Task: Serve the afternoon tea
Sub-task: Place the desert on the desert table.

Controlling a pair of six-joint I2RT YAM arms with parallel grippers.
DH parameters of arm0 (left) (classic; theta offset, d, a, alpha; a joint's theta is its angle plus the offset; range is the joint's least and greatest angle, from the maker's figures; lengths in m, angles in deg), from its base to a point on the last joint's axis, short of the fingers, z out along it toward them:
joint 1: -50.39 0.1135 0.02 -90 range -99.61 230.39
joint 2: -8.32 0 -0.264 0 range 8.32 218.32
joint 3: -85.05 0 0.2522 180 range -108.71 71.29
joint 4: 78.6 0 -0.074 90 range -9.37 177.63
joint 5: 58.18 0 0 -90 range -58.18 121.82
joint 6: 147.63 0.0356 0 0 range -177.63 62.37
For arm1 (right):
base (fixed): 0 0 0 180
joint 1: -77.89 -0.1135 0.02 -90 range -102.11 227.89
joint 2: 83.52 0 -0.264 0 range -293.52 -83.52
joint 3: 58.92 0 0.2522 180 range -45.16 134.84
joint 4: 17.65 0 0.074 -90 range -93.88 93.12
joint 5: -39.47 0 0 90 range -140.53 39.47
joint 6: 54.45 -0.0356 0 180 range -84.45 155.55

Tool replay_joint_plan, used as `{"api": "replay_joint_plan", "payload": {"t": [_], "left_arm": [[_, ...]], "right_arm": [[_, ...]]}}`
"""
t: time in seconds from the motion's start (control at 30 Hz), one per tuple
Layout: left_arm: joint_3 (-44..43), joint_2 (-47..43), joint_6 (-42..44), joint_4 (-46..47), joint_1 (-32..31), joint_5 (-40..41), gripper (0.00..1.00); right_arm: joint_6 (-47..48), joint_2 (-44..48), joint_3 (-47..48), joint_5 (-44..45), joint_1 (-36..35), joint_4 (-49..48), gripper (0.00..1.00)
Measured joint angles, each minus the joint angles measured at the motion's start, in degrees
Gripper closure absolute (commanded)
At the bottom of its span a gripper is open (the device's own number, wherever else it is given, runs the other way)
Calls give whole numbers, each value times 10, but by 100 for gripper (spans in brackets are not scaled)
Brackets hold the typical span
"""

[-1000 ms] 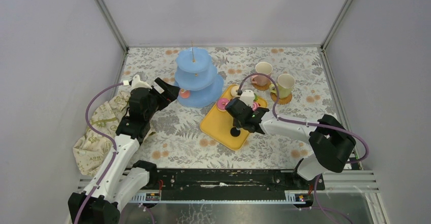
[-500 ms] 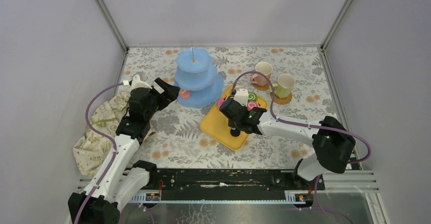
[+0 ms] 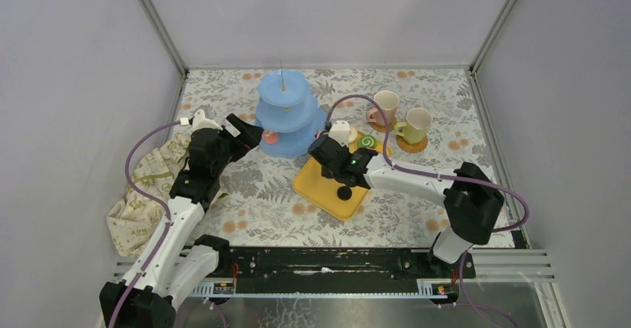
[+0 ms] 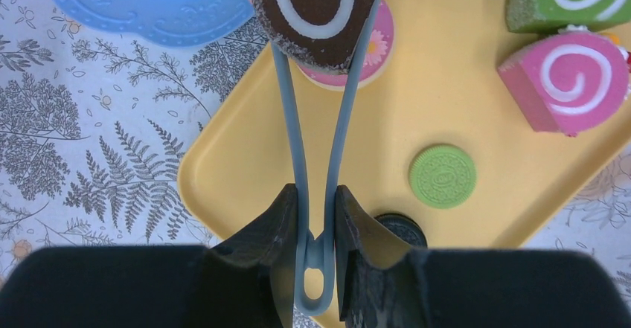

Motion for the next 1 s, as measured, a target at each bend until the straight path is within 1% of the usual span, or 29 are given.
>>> {"api": "replay_joint_plan", "payload": {"t": [0.33,1.0], "left_arm": [[0,0,0,0,0,0,0],[0,-2,0,0,0,0,0]], "right_arm": [[22,-99,78,-11,0,-4,83],[54,-226,188,-57,31,-32,83]]}}
